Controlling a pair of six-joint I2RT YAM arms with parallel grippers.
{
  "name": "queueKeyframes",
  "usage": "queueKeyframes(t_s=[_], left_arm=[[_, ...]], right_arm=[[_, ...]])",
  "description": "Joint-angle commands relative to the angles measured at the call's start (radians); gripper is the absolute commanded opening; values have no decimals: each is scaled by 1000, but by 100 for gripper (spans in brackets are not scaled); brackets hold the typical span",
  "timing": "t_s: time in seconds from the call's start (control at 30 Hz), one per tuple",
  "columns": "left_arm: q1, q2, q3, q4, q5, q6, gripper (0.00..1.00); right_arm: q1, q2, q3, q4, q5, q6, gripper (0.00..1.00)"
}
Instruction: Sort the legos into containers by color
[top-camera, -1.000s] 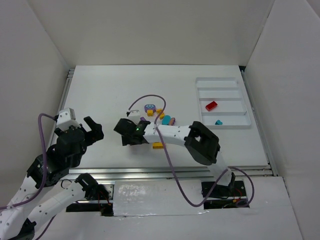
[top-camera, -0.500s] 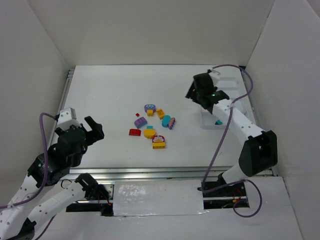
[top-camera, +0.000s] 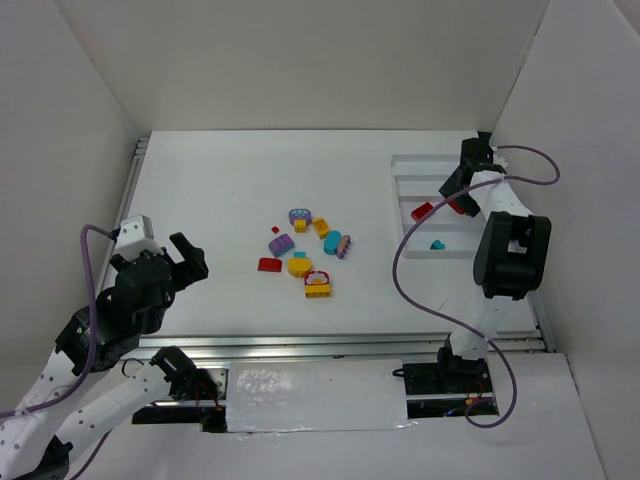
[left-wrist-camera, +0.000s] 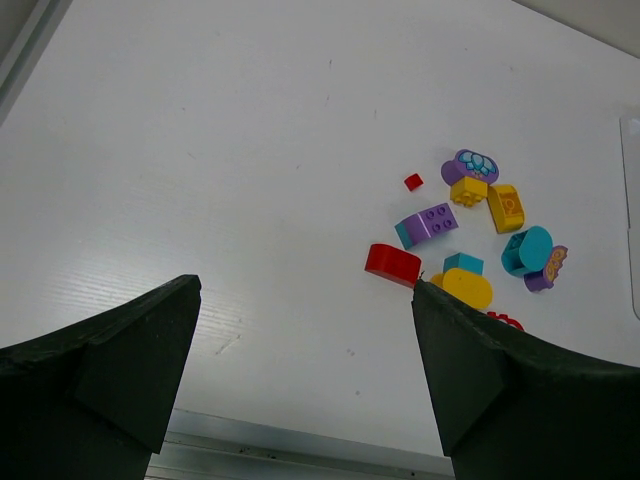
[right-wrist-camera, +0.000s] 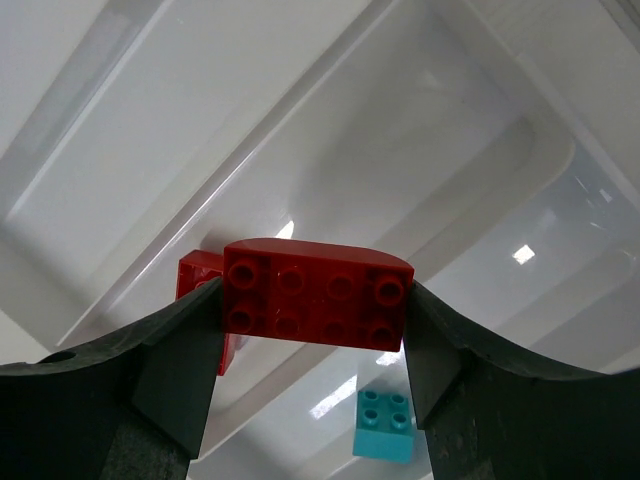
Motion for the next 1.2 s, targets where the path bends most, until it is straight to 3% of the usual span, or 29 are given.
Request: queueKeyframes(t_s=[0.0, 0.13, 0.23, 0.4, 0.5, 0.63, 0.67, 0.8, 0.97, 1.17], left_arm=[[4, -3, 17, 38, -12, 18, 99], [4, -11, 9, 55, 2, 32, 99], [4, -5, 12, 51, 2, 32, 99], [4, 3, 11, 54, 9, 33, 100], [2, 15, 6, 61, 26, 39, 100], [4, 81, 14, 61, 57, 47, 99], [4, 93, 22, 57, 57, 44, 99], [13, 139, 26, 48, 61, 38, 100], [28, 141, 37, 17, 26, 4, 99], [55, 29, 9, 41, -5, -13, 99]], right_arm=[[9, 35, 59, -4, -28, -15, 55], [9, 61, 94, -35, -20, -13, 84], [9, 26, 83, -33, 14, -9, 100], [29, -46, 77, -47, 27, -10, 100], [102, -118, 62, -67, 17, -21, 100], [325, -276, -63, -24, 6, -35, 100], [433, -334, -87, -16, 21, -26, 100], [710, -391, -162, 5, 96, 37, 100], [903, -333, -191, 106, 30, 100, 100], [1127, -34, 34, -4, 191, 240, 100]])
